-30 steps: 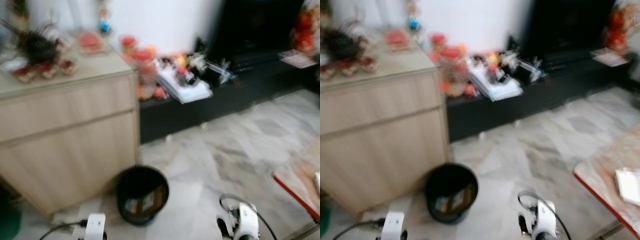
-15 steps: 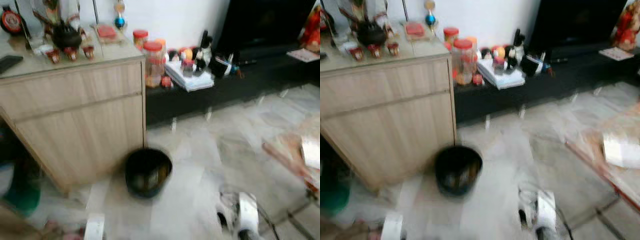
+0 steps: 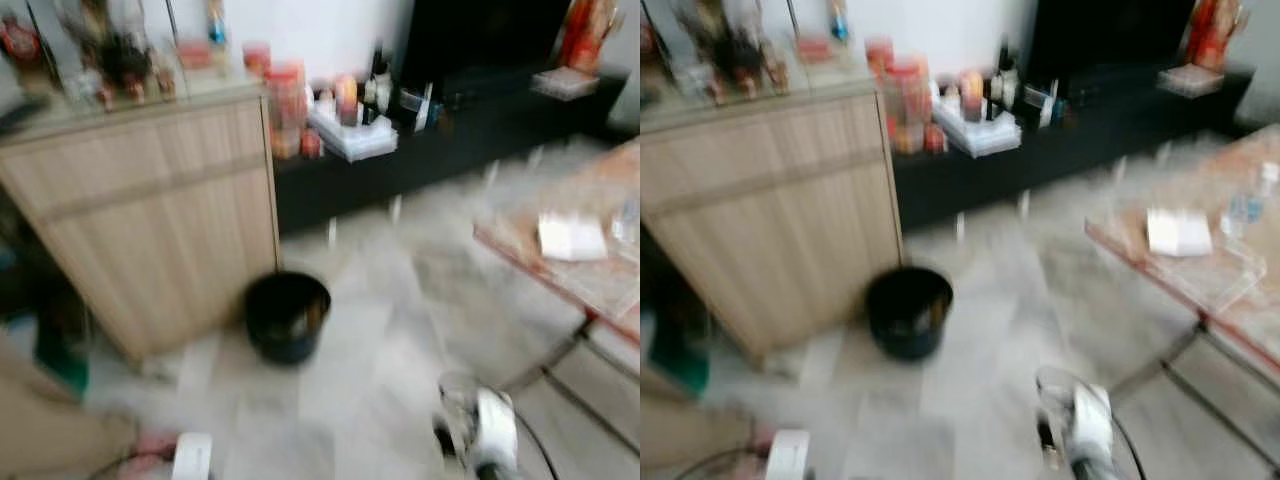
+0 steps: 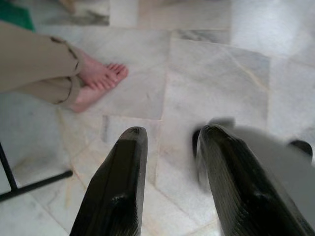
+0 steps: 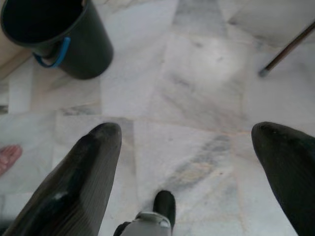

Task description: Picking trash to rubbish bin

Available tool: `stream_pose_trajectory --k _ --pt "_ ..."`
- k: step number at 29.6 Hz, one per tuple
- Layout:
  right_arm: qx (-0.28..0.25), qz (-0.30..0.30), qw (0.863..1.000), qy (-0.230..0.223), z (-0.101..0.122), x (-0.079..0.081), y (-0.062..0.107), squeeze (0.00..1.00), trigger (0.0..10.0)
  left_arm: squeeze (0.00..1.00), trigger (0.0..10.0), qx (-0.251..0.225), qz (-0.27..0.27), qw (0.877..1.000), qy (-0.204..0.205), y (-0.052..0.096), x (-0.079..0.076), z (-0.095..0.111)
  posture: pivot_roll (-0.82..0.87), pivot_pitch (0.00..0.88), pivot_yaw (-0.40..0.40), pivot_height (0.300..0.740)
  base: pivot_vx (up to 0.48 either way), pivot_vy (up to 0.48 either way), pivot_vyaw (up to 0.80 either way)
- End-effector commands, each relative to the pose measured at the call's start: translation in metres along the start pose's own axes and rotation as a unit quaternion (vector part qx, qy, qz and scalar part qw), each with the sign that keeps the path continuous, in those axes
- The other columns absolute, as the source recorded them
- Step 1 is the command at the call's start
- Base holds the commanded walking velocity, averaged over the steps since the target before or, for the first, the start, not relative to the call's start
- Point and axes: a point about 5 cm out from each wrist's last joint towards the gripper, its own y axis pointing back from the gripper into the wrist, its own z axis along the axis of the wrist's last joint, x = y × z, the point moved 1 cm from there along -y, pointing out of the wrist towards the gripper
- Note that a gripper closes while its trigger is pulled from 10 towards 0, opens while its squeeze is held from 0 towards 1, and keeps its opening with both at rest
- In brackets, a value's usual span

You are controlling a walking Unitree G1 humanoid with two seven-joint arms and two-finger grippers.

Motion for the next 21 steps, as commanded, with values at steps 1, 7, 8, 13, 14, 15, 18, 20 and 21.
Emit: stream_pose_trajectory --k 1,7,8,13,14,15,18,20,21 --pt "-0.004 0.001 1.0 -0.002 0.004 0.0022 -0.0014 0.0 10.0 0.0 10.0 0.01 0.002 1.0 -0.006 0.0007 0.0029 -0.0044 -0.01 0.0 -0.056 0.74 0.0 0.0 0.0" --pt "-0.004 0.001 1.0 -0.004 0.004 0.003 -0.0016 0.0 10.0 0.0 10.0 0.008 0.001 1.0 -0.01 0.0 0.0018 -0.0021 -0.01 0.0 -0.054 0.74 0.0 0.0 0.0" --pt "-0.004 0.001 1.0 -0.004 0.004 0.0032 -0.0017 0.0 10.0 0.0 10.0 0.008 0.0 1.0 -0.011 -0.0001 0.0015 -0.002 -0.01 0.0 -0.054 0.74 0.0 0.0 0.0" --pt "-0.007 0.001 1.0 -0.01 0.0042 0.0042 -0.0018 0.0 10.0 0.0 10.0 0.008 -0.001 1.0 -0.012 -0.0003 0.0017 -0.0016 -0.01 0.003 -0.051 0.74 0.0 0.0 0.0" --pt "-0.007 0.001 1.0 -0.01 0.0041 0.0042 -0.0018 0.0 10.0 0.0 10.0 0.008 -0.001 1.0 -0.012 -0.0002 0.0019 -0.0017 -0.01 0.003 -0.051 0.74 0.0 0.0 0.0" --pt "-0.007 0.001 1.0 -0.01 0.0041 0.0042 -0.0018 0.0 10.0 0.0 10.0 0.008 -0.001 1.0 -0.012 -0.0003 0.002 -0.0017 -0.01 0.005 -0.05 0.74 0.0 0.0 0.0" --pt "-0.006 0.0 1.0 -0.011 0.0036 0.0042 -0.0018 0.0 10.0 0.0 10.0 0.009 0.001 1.0 -0.012 0.0 0.0035 -0.0028 -0.01 0.007 -0.048 0.74 0.0 0.0 0.0" --pt "-0.006 0.0 1.0 -0.012 0.0034 0.0044 -0.0018 0.0 10.0 0.0 10.0 0.011 0.002 1.0 -0.013 0.0001 0.0043 -0.0035 -0.01 0.007 -0.048 0.74 0.0 0.0 0.0" --pt "-0.005 0.0 1.0 -0.012 0.0031 0.0043 -0.0017 0.0 10.0 0.0 10.0 0.012 0.002 1.0 -0.013 0.0002 0.0047 -0.0041 -0.01 0.007 -0.048 0.74 0.0 0.0 0.0"
